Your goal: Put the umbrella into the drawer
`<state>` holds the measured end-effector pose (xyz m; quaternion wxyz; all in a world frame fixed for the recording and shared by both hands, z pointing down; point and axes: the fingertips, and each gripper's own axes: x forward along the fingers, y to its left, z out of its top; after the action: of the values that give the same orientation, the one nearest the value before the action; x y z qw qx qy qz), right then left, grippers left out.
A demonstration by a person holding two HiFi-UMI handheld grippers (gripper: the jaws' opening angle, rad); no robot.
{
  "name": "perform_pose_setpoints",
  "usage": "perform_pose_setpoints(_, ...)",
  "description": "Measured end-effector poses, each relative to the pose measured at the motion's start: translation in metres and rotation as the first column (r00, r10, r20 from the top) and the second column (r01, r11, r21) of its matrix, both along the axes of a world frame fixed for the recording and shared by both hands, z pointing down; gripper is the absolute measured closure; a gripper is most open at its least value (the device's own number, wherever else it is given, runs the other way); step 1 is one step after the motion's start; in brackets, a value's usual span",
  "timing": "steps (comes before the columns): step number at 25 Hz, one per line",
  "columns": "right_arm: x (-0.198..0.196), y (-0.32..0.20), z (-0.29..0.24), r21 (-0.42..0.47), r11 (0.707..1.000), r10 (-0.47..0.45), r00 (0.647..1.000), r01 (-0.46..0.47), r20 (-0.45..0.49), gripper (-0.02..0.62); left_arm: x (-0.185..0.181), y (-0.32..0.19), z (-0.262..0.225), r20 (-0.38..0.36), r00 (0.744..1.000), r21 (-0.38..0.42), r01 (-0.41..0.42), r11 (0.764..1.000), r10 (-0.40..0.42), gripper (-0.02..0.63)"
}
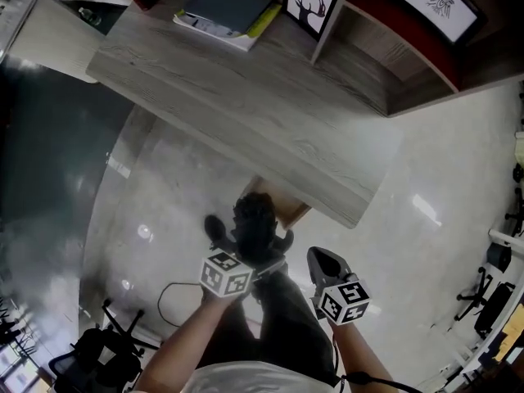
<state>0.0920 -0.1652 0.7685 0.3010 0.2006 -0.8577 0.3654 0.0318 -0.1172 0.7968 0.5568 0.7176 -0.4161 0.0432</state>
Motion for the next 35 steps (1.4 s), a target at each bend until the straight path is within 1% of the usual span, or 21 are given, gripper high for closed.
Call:
perform_pose_setpoints(6, -0.004, -0.005, 0.043, -0.015, 1.000, 0.014, 1.000, -0.015, -0.019, 0.588, 0.000, -0.012, 0.045, -0.030, 0.999, -0.027, 0.037, 0.999, -0.038, 0.321)
perform_pose_setpoints(14, 0.002, -0.008, 0.086, -0.037, 0.998, 0.045, 0.999, -0.046, -0.021, 0.589, 0.010, -0.023, 0.103, -0.043, 0.999, -0.066, 0.019, 0.998, -0.022, 0.320)
perform_pose_setpoints(19, 0.006, -0.004, 0.118, -0.058, 0.996, 0.062, 0.998, -0.064, -0.030, 0.589, 0.012, -0.029, 0.140, -0.038, 0.999, -0.125, 0.016, 0.992, -0.021, 0.319)
perform_pose_setpoints(24, 0.008, -0.003, 0.135, -0.066, 0.995, 0.073, 0.997, -0.074, -0.024, 0.589, 0.010, -0.040, 0.158, -0.036, 0.999, -0.152, 0.023, 0.988, -0.029, 0.319)
perform_pose_setpoints(29, 0.005, -0.003, 0.146, -0.058, 0.997, 0.058, 0.998, -0.059, -0.014, 0.589, -0.002, -0.057, 0.172, -0.006, 0.999, -0.163, 0.052, 0.985, -0.054, 0.316)
perform_pose_setpoints(35, 0.005, -0.009, 0.162, -0.048, 0.996, 0.071, 0.997, -0.072, -0.020, 0.589, -0.004, -0.071, 0.186, 0.083, 0.997, -0.143, 0.013, 0.990, -0.001, 0.316)
